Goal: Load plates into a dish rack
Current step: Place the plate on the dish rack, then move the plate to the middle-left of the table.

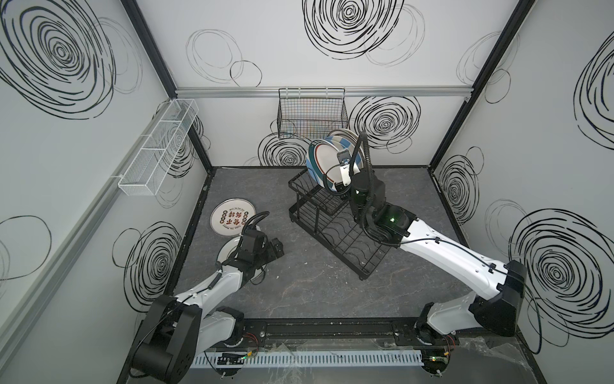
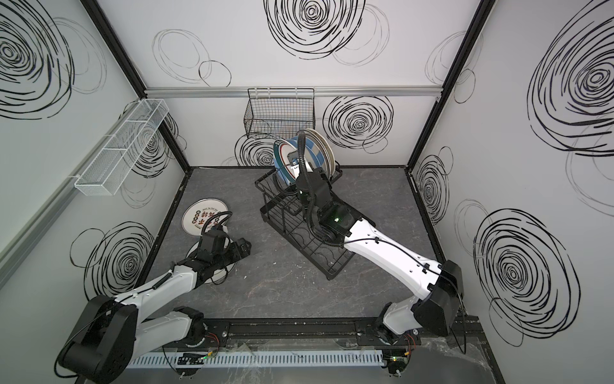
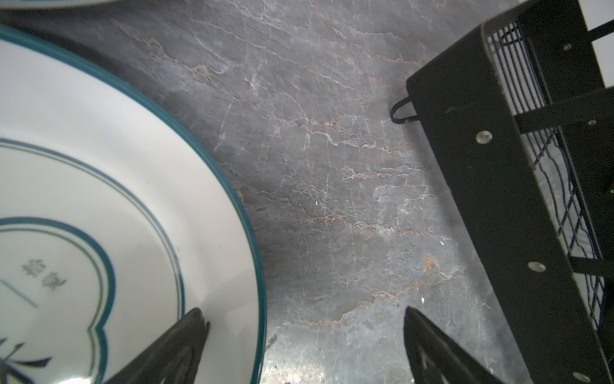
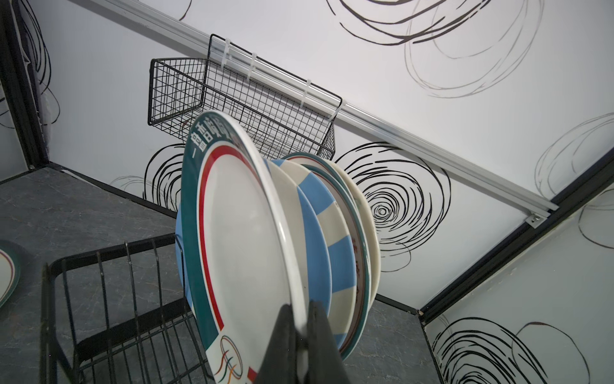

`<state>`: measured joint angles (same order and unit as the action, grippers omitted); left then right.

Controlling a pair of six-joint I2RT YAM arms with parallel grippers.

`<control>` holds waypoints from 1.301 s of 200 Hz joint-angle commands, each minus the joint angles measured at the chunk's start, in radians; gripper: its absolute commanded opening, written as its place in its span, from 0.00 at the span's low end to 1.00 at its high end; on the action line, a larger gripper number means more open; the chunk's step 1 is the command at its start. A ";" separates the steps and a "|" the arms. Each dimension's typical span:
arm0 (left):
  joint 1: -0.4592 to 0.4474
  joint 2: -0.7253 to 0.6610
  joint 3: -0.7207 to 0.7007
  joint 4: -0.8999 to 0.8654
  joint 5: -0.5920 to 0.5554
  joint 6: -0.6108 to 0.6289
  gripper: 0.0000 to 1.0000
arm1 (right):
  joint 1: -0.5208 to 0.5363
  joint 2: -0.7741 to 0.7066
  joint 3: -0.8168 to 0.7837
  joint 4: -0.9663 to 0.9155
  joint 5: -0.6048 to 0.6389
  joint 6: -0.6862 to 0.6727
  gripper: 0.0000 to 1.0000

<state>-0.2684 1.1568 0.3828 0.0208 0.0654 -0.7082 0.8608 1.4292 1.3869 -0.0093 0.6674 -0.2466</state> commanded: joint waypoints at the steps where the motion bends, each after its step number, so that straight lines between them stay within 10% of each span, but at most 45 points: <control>1: -0.009 -0.015 -0.001 -0.013 0.000 -0.016 0.96 | -0.006 -0.042 -0.014 0.047 -0.016 0.021 0.00; 137: -0.012 -0.040 -0.006 -0.053 -0.007 0.021 0.96 | -0.032 0.037 -0.027 0.011 -0.051 0.055 0.00; 208: -0.079 -0.016 -0.014 0.003 0.010 0.042 0.96 | -0.012 -0.005 0.081 -0.082 -0.101 0.098 0.69; 260: -0.248 0.066 0.072 0.089 0.028 0.047 0.96 | -0.012 -0.128 0.142 -0.287 -0.417 0.261 0.78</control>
<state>-0.4484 1.1866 0.3908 0.0616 0.0723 -0.6769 0.8444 1.3842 1.4979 -0.1776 0.4381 -0.0887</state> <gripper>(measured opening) 0.958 0.777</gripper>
